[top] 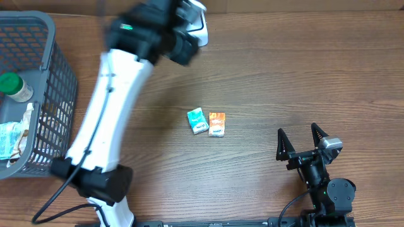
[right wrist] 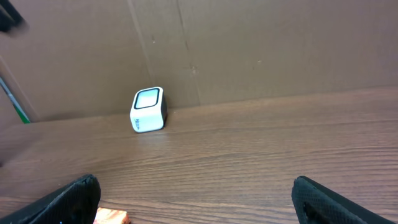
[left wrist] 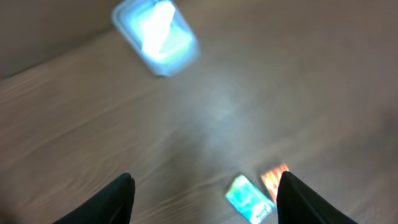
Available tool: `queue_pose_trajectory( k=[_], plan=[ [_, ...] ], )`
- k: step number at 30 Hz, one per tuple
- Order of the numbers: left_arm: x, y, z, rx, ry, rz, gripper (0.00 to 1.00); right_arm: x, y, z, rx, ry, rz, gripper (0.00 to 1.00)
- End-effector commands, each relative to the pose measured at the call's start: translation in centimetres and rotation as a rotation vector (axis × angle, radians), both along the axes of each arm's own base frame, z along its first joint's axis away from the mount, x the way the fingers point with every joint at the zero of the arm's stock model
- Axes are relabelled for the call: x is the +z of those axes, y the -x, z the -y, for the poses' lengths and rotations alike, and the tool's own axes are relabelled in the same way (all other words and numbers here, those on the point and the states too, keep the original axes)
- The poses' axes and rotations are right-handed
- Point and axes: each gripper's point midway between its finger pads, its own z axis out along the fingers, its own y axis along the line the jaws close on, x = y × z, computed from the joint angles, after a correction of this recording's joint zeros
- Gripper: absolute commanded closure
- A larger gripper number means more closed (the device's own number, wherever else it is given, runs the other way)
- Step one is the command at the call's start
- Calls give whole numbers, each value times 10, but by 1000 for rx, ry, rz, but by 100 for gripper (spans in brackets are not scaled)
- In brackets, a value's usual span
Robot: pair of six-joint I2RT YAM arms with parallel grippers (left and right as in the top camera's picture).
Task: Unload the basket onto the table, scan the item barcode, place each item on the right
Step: 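Move the left gripper back into the basket over the green-lidded jar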
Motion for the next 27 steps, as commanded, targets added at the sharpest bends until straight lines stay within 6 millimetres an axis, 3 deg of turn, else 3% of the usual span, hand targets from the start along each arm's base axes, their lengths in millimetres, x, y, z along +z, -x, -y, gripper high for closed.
queue_pose_trajectory(
  k=[1, 6, 9, 19, 23, 27],
  plan=[
    [52, 1, -71, 327, 113, 83, 42, -1, 0, 1, -8, 4, 8, 0],
    [74, 15, -175, 639, 166, 123, 42, -1, 0, 1, -7, 4, 8, 0],
    [78, 31, -222, 770, 176, 129, 42, -1, 0, 1, -8, 4, 8, 0],
    [60, 105, -338, 1165, 192, 39, 42, -1, 0, 1, -7, 4, 8, 0],
    [53, 131, -372, 1285, 202, 14, 39, -1, 0, 1, -7, 4, 8, 0],
    [38, 144, -391, 1341, 248, -26, 37, -1, 0, 1, -8, 4, 8, 0]
  ],
)
